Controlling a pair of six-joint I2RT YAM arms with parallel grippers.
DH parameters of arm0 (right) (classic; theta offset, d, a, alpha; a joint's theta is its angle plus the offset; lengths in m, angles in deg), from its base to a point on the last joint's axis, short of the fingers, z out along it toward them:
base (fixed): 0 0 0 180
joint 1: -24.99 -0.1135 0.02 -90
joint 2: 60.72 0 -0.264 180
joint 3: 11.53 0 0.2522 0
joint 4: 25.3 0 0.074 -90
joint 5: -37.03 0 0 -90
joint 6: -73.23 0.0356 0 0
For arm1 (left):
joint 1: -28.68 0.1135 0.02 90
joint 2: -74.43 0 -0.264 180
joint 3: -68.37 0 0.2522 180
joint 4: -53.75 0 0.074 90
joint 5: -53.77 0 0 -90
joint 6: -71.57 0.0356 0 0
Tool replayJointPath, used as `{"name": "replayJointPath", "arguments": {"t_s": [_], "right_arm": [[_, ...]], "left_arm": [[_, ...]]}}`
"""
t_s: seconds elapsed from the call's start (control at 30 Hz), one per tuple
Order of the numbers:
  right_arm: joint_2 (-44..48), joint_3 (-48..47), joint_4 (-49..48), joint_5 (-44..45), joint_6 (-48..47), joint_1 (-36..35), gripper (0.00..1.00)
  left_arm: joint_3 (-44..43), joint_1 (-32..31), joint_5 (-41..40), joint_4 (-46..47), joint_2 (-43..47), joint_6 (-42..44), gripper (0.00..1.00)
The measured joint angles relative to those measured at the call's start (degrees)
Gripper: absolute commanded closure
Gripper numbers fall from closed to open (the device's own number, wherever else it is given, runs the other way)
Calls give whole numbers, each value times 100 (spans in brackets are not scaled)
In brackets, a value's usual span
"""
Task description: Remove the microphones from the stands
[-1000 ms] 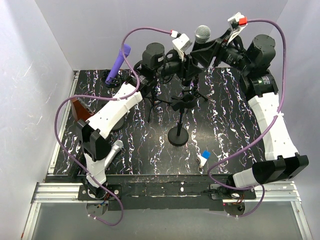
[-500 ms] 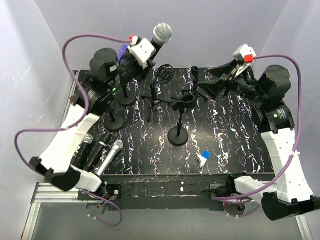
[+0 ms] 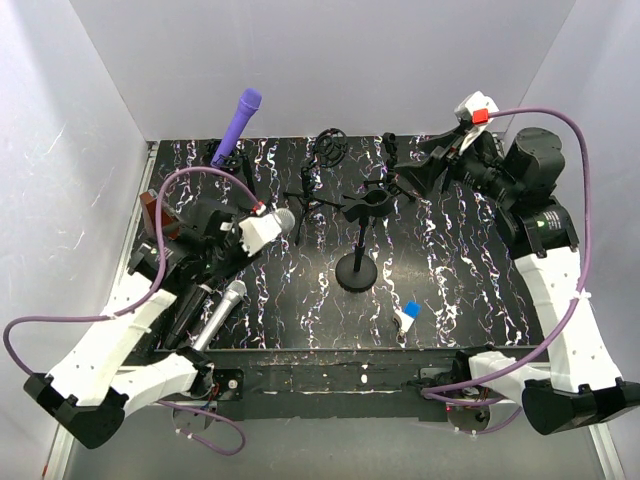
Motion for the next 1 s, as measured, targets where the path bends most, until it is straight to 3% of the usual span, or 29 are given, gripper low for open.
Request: {"name": "replayJointPath", "arguments": {"t_s": [0.17, 0.33, 0.67, 0.87, 1.0], "right_arm": [[-190, -72, 2, -20, 37, 0, 26], [-448, -284, -17, -87, 160, 0, 26], [-555, -487, 63, -153, 63, 0, 26], [-522, -522, 190, -151, -131, 0, 26], [-520, -522, 223, -151, -168, 0, 26]], "left_arm": [[807, 264, 367, -264, 31, -627, 100], [1429, 236, 1241, -236, -79, -780, 100], [2063, 227, 1043, 442, -2306, -994, 100], [2345, 227, 955, 544, -2470, -990, 100], [2481, 227, 874, 717, -2465, -981, 71]]}}
